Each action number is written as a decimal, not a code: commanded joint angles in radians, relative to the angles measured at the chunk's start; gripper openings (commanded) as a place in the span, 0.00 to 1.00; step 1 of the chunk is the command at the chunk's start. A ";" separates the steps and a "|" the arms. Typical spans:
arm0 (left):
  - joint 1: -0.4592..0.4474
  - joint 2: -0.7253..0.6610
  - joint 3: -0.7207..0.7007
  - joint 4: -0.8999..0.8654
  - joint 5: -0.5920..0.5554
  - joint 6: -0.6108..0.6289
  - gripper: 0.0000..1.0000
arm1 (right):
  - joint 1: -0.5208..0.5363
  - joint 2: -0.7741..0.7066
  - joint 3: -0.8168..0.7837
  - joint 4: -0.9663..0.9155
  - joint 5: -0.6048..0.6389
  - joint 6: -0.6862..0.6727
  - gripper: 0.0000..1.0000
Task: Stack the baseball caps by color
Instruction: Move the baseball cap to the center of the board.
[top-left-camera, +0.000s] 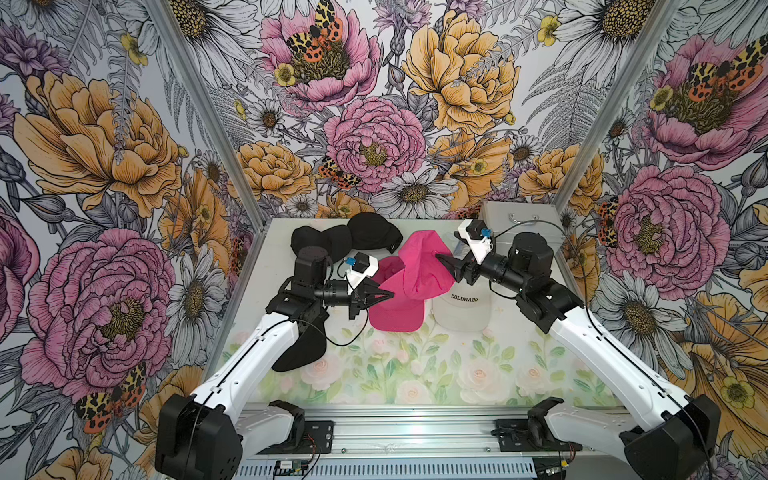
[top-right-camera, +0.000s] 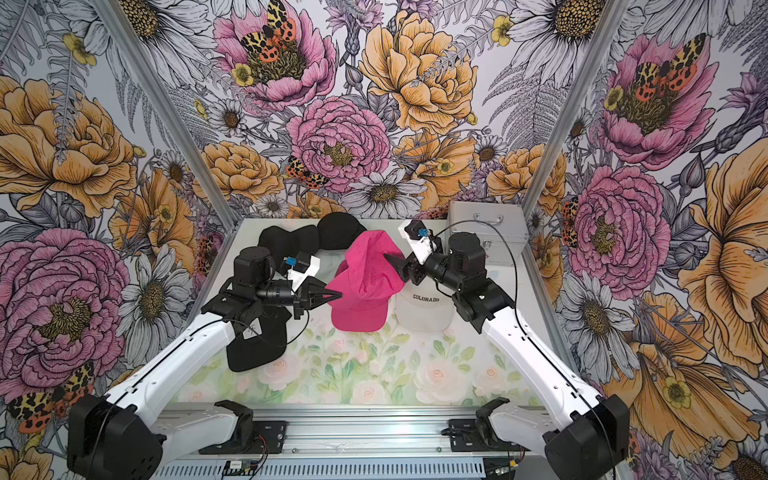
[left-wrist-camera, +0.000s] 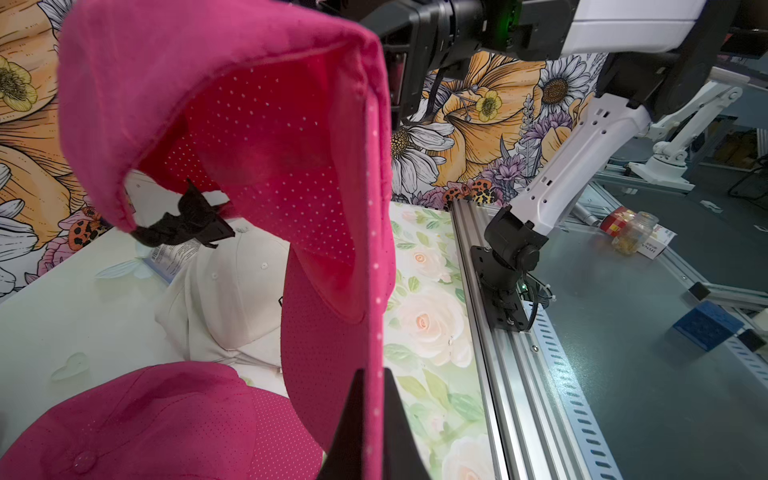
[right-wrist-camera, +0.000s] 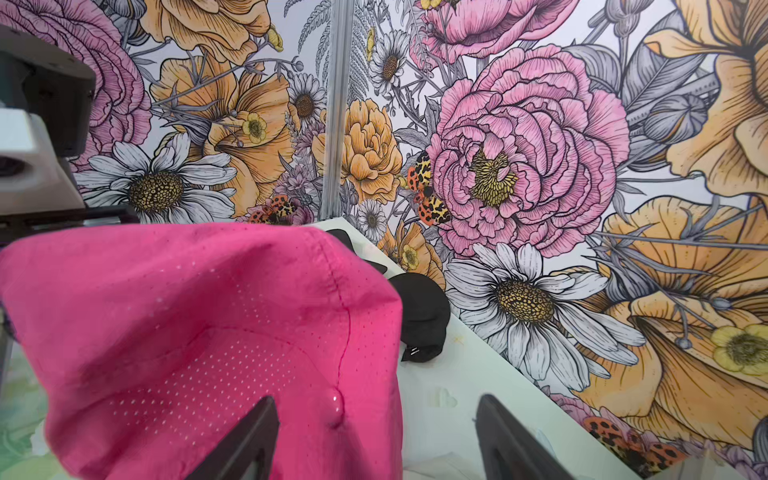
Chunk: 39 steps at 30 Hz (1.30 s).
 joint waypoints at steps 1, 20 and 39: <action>0.009 0.018 0.036 -0.005 0.053 -0.016 0.02 | -0.001 -0.027 -0.024 -0.068 0.000 -0.070 0.73; -0.007 0.014 0.029 -0.005 0.038 0.017 0.04 | 0.033 0.171 0.116 -0.077 0.066 -0.126 0.59; 0.024 0.010 0.017 -0.007 0.071 0.045 0.04 | 0.018 0.178 0.130 -0.093 -0.090 -0.074 0.00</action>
